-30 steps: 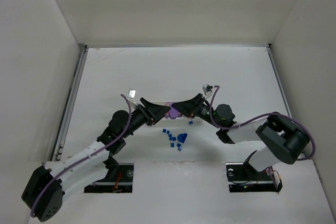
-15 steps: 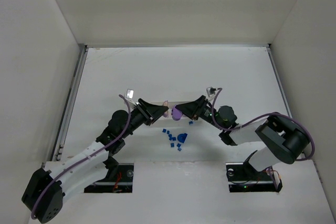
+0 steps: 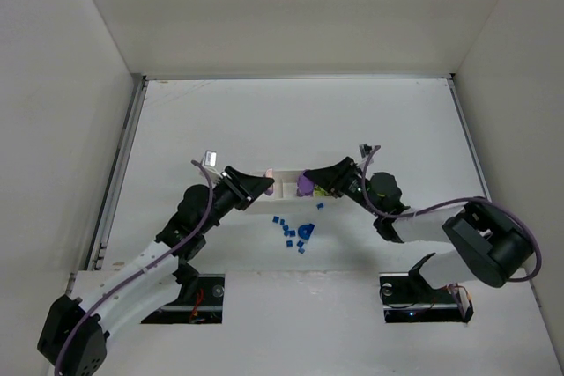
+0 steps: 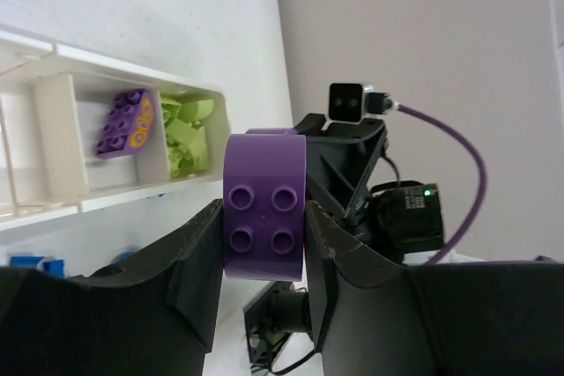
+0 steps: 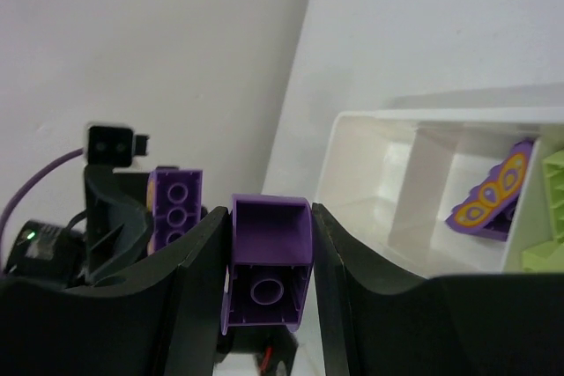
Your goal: Sort the legos into containers by color
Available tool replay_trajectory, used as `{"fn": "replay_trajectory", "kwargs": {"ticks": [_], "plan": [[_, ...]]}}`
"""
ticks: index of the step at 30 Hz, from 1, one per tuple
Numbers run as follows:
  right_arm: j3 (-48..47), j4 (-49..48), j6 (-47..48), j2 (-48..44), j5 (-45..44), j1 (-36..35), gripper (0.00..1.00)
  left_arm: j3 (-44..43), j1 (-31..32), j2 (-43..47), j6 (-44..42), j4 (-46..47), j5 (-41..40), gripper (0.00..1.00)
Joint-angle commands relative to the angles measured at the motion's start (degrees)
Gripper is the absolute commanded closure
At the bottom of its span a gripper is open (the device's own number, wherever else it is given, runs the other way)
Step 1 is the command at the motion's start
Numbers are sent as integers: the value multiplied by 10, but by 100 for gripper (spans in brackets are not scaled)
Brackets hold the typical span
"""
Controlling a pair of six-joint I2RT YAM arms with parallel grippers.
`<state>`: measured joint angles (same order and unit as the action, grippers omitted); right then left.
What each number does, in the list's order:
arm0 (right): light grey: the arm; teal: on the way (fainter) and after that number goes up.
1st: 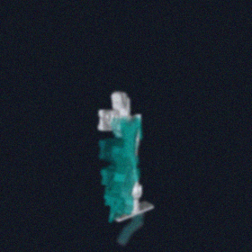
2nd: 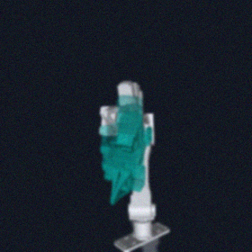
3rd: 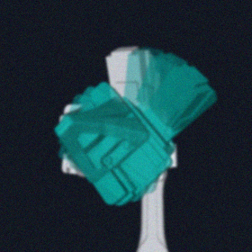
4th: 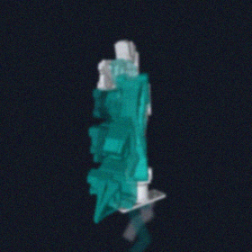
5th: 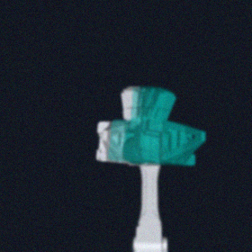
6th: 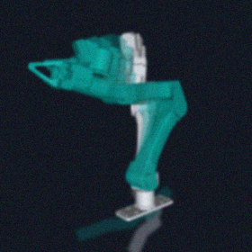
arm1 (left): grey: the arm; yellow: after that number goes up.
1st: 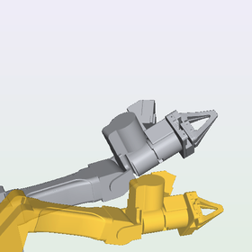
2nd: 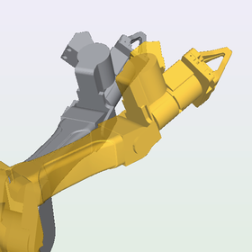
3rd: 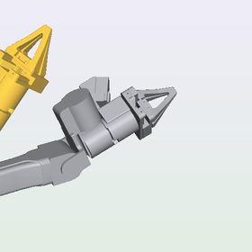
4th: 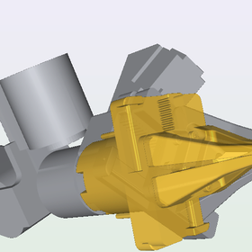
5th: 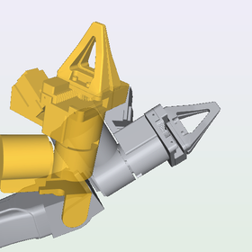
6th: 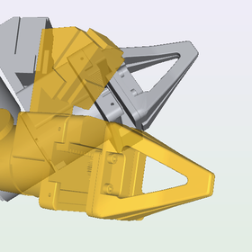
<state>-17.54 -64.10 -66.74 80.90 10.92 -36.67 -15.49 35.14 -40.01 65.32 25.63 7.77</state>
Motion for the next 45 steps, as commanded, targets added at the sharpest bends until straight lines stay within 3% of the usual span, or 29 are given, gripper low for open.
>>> {"fn": "replay_trajectory", "kwargs": {"ticks": [1, 8, 22, 28, 32, 38, 45], "plan": [[-52, 134, 87, -34, -77, -24, 59, -26, 9, -9, -35, -16, -22, 85], [-121, 267, 176, -43, -171, -56, 57, -53, 38, -55, -78, -22, -50, 85], [-180, 286, 180, 45, -208, -106, 54, -55, 48, -71, -101, -22, -72, 85], [-191, 286, 178, 58, -225, -110, 35, -49, 45, -65, -99, -22, -72, 85], [-181, 286, 177, 33, -230, -110, 31, -51, 47, -72, -101, -21, -75, 85], [-132, 284, 180, -52, -240, -107, 33, -72, 61, -112, -115, -15, -83, 85], [-67, 324, 204, -183, -249, -70, 59, -134, 115, -220, -175, -34, -131, 85]]}}
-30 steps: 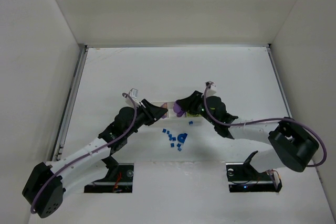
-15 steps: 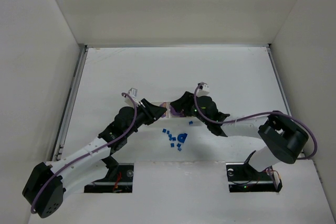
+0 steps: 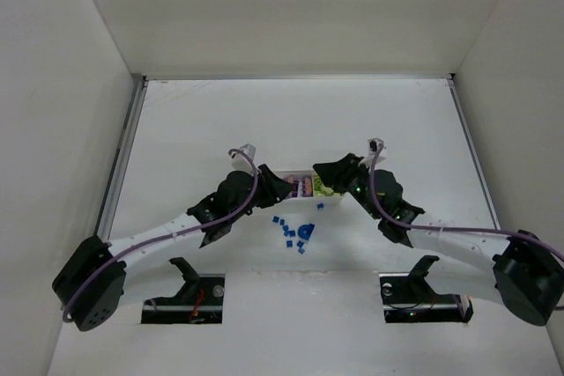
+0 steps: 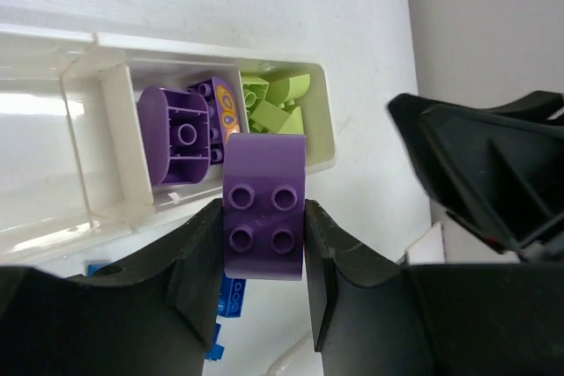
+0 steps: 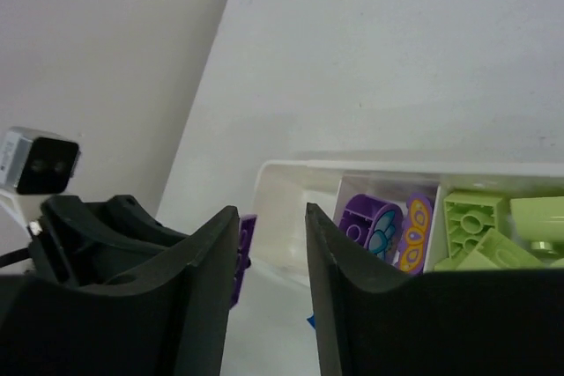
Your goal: Sort the legos into containers by color
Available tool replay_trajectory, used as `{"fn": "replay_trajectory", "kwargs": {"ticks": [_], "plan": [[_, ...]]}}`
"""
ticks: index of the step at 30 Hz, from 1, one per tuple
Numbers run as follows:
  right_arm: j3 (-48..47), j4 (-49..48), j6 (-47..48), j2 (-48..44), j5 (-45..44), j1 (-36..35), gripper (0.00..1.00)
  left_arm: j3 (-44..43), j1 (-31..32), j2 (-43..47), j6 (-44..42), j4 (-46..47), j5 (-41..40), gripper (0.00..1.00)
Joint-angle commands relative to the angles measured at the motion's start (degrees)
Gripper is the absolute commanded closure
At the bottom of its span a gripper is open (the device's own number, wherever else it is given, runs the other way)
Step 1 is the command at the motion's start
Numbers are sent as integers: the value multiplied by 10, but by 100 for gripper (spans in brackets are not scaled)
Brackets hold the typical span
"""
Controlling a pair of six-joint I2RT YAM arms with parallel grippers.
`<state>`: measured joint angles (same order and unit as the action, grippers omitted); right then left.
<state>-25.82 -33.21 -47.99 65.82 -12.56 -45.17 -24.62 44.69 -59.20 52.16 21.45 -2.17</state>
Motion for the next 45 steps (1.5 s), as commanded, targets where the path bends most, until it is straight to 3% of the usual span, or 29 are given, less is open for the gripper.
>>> {"fn": "replay_trajectory", "kwargs": {"ticks": [1, 11, 21, 28, 35, 40, 43, 45], "plan": [[20, 22, 19, -41, -12, 18, 59, -53, 26, -45, -52, 2, -42, 85], [55, 32, 33, -78, -26, 19, 54, -178, 82, -206, -131, -66, -122, 85], [82, 35, 34, -124, -22, 34, 49, -273, 100, -296, -173, -161, -188, 82], [86, 33, 34, -125, -19, 35, 40, -291, 113, -304, -195, -171, -216, 60], [90, 48, 38, -137, -24, 34, 38, -284, 113, -290, -188, -171, -214, 53], [89, 98, 42, -166, -21, 25, 50, -257, 107, -240, -180, -170, -216, 59], [73, 178, 48, -180, -23, -1, 67, -229, 101, -181, -166, -171, -209, 69], [59, 232, 51, -180, -28, -29, 71, -206, 98, -135, -160, -172, -202, 77]]}}
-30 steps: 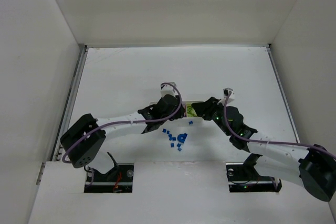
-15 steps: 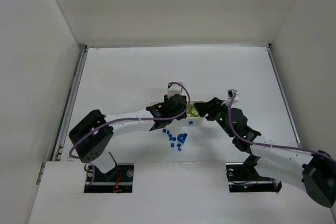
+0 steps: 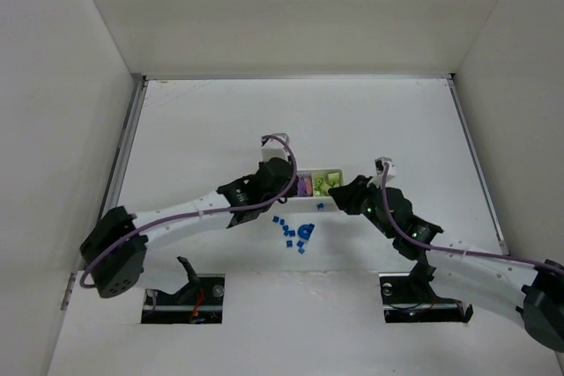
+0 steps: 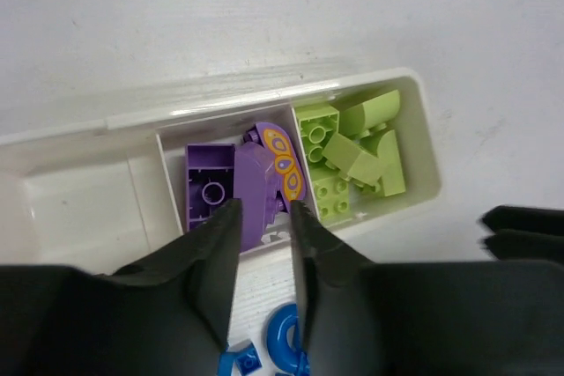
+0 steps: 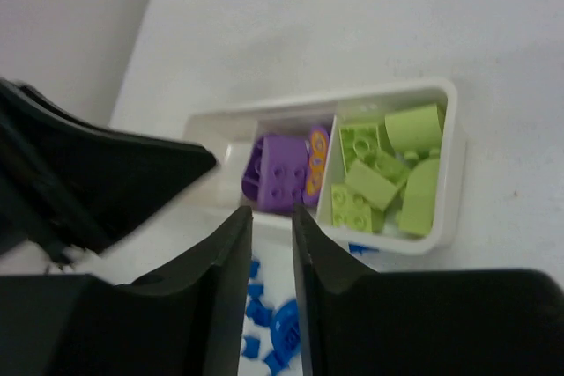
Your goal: Sort the legos into containers by color
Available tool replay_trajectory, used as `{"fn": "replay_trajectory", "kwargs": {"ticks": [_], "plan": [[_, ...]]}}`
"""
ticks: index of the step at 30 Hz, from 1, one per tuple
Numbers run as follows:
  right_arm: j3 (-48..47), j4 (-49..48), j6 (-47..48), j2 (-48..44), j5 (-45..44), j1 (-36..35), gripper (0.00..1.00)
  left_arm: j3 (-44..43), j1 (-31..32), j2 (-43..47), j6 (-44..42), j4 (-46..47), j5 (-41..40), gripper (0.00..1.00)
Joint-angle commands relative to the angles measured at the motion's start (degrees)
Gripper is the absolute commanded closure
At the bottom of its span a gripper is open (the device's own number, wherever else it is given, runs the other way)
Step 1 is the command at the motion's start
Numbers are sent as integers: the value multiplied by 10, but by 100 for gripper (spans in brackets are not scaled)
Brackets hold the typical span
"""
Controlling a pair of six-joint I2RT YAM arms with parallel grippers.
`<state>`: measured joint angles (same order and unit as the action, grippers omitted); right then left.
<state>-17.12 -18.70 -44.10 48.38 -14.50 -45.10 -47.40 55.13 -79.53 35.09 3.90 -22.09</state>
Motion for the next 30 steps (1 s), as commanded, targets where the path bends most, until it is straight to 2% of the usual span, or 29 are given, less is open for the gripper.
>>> {"fn": "replay_trajectory", "kwargs": {"ticks": [1, 3, 5, 8, 9, 14, 16, 20, 26, 30], "plan": [[-36, 112, 12, -1, -13, -46, 72, 34, -6, 89, 16, 0, 2, 80], [-57, 165, 11, 18, -28, -84, 71, 58, -3, 125, 28, -12, 6, 83], [-79, 203, 10, 45, -46, -120, 65, 81, 5, 152, 40, -28, 4, 85], [-109, 235, 7, 101, -68, -165, 38, 123, 26, 185, 67, -47, -15, 85], [-120, 241, 3, 124, -72, -175, 34, 137, 32, 196, 74, -49, -24, 85], [-165, 260, -7, 210, -81, -204, 25, 198, 55, 247, 103, -50, -47, 81], [-175, 263, -13, 231, -84, -204, 25, 215, 60, 262, 109, -49, -51, 80], [-187, 274, -27, 258, -92, -205, 33, 237, 62, 278, 112, -38, -54, 78], [-214, 284, -28, 312, -84, -203, 40, 250, 76, 267, 104, -6, -52, 75], [-220, 291, -33, 332, -84, -202, 49, 262, 98, 258, 103, 17, -54, 72]]}}
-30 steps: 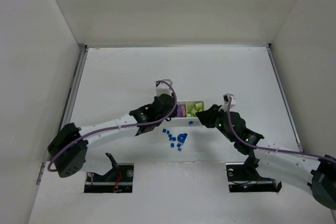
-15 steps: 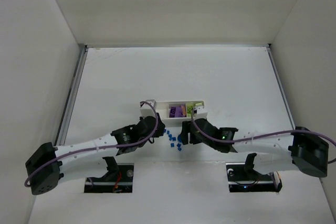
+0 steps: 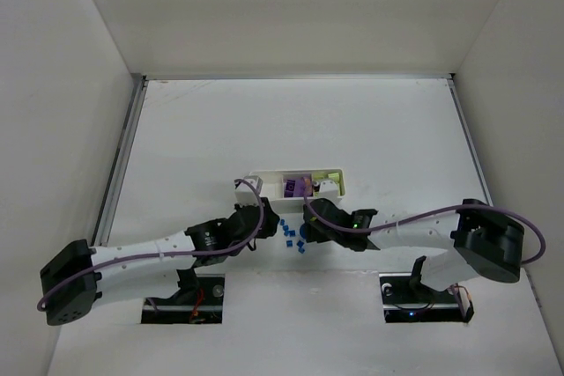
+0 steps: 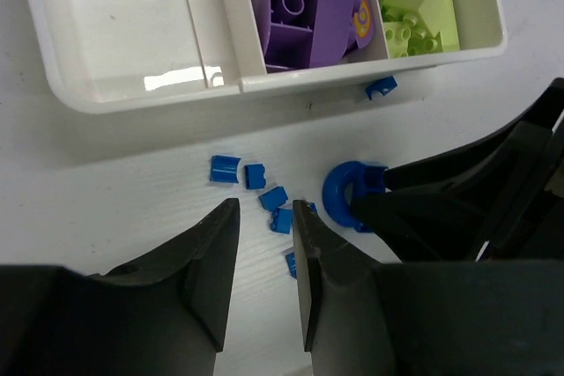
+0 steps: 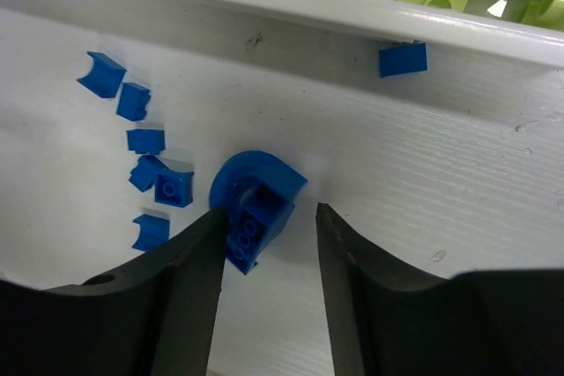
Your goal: Sort the legos into containers by color
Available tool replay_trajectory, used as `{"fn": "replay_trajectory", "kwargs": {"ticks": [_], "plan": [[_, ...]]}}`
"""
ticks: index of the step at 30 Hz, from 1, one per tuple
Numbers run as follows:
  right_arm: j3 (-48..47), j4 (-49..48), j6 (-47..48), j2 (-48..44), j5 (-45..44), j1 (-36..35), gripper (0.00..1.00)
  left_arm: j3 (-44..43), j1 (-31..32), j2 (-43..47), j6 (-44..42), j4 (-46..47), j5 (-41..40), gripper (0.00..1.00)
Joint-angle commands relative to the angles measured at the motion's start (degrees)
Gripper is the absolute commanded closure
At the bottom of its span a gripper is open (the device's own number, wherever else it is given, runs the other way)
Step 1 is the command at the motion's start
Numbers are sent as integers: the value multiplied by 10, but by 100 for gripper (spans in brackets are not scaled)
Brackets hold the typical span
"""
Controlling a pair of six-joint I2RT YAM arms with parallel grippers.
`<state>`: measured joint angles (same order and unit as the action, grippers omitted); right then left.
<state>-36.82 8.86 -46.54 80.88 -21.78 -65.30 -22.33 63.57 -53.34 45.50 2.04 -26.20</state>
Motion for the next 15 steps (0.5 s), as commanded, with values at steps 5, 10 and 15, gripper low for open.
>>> {"fn": "replay_trajectory", "kwargs": {"ticks": [5, 10, 15], "plan": [[-18, 29, -13, 12, -12, 7, 66, 17, 26, -14, 0, 44, -13, 71], [-6, 42, -21, -55, -41, 7, 74, 26, 23, 13, 2, 38, -36, 71], [-48, 41, 9, -111, -40, 6, 74, 40, -16, 119, 0, 6, -74, 70]]}}
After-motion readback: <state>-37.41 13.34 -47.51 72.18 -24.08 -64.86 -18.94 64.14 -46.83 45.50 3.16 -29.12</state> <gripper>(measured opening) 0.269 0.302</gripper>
